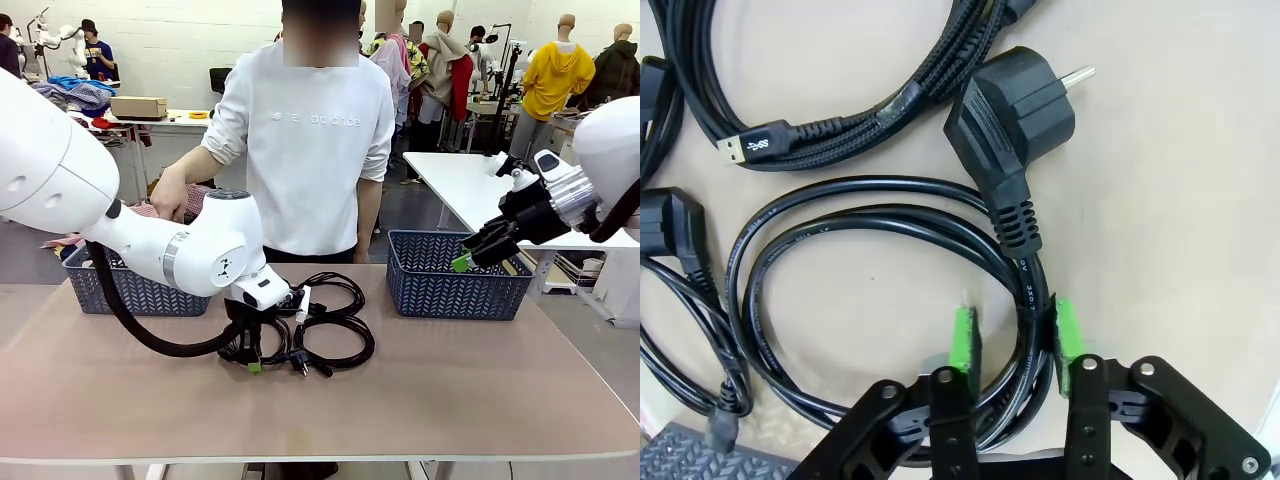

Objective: Organize the cables according to human instructions.
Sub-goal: Pick up a bundle of cables and place it in the basket indicated by the human.

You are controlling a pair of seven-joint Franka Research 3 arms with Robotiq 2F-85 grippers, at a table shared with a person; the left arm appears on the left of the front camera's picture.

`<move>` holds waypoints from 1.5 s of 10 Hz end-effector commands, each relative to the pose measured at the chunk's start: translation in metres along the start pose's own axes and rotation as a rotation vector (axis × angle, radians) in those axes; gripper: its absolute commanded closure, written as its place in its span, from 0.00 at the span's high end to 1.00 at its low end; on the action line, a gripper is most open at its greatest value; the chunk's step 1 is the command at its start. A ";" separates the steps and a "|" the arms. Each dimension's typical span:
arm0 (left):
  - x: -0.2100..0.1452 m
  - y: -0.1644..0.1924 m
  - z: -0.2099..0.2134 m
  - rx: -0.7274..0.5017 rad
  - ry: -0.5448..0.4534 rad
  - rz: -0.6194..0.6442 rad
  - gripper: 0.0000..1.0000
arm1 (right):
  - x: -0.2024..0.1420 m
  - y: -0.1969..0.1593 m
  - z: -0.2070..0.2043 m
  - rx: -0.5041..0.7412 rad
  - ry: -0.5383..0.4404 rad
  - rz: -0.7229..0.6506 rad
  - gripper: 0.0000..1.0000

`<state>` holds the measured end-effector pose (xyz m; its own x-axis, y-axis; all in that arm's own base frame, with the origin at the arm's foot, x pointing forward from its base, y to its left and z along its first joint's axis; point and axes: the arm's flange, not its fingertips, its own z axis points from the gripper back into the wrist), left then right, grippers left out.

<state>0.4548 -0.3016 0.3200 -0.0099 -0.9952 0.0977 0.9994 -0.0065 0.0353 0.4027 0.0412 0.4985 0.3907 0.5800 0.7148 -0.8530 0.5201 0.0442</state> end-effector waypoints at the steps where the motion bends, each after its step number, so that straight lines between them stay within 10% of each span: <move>1: 0.001 0.002 0.000 0.004 0.015 0.013 0.21 | 0.000 -0.004 -0.002 0.014 -0.031 0.021 1.00; 3: 0.001 0.001 0.003 0.002 0.017 0.010 0.02 | 0.000 -0.004 -0.002 0.014 -0.031 0.021 1.00; 9: 0.001 -0.011 0.102 0.137 -0.006 -0.003 0.00 | 0.000 -0.004 -0.002 0.014 -0.031 0.021 1.00; 15: -0.080 0.086 0.210 0.269 -0.047 0.153 0.00 | 0.000 -0.004 -0.002 0.014 -0.031 0.021 1.00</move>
<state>0.5196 -0.2075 0.5247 0.1208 -0.9792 0.1630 0.9436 0.1642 0.2873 0.4027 0.0408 0.4982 0.3916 0.5804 0.7140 -0.8525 0.5208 0.0442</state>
